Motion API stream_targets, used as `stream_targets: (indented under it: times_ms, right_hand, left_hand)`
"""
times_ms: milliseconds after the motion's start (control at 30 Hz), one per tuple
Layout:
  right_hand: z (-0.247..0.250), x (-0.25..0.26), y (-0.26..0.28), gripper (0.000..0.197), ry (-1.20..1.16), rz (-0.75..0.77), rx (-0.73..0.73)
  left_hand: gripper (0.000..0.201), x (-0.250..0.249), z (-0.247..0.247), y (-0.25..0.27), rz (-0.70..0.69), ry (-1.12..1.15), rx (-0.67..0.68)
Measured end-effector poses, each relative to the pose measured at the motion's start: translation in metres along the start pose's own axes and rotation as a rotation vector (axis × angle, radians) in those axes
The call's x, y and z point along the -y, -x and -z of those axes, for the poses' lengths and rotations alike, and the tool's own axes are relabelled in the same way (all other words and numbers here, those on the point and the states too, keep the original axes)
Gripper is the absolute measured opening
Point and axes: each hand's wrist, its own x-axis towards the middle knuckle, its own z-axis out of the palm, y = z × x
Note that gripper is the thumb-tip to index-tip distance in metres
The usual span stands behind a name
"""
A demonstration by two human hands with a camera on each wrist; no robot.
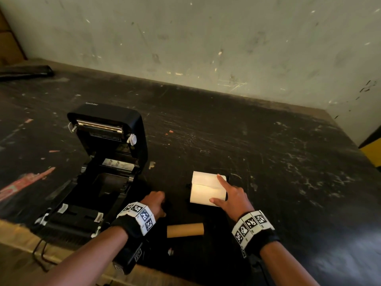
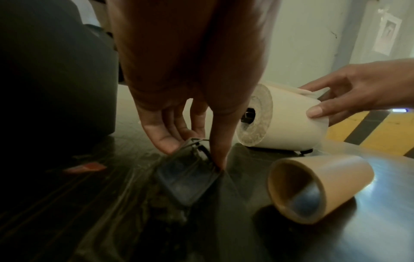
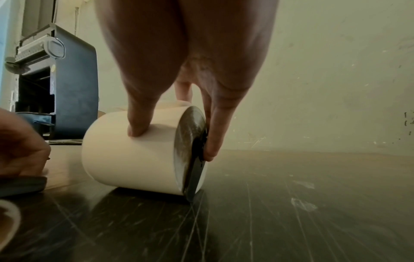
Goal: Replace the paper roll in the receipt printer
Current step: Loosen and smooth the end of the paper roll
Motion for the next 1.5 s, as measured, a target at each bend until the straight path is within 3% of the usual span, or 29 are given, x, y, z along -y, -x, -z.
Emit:
stream_targets:
  times_ms: [200,400,700,967,1133,1300,1500]
  right_hand:
    - [-0.002,-0.002,-0.001,0.081,-0.008,0.016,-0.001]
    - [-0.002,-0.003,0.001,0.08,-0.049,0.041,-0.008]
    - [0.0,-0.001,0.002,0.079,-0.069,0.039,0.009]
    - [-0.002,-0.002,0.003,0.079,-0.109,0.052,-0.008]
    - [0.0,-0.002,0.004,0.079,-0.115,0.056,-0.009]
    - [0.0,-0.001,0.005,0.079,-0.122,0.049,-0.01]
    - [0.001,0.0,0.006,0.078,-0.121,0.043,-0.004]
  left_hand:
    - [0.015,-0.013,0.015,-0.009,-0.051,0.274,-0.192]
    - [0.014,-0.036,0.024,-0.021,-0.081,0.429,-0.364]
    - [0.012,-0.052,0.024,-0.025,-0.185,0.482,-0.271]
    - [0.039,-0.051,0.019,-0.02,-0.223,0.609,-0.19]
    - [0.043,-0.051,0.018,-0.021,-0.205,0.681,-0.157]
    - [0.05,-0.049,0.019,-0.019,-0.289,0.65,-0.101]
    - [0.052,-0.051,0.017,-0.018,-0.256,0.667,-0.096]
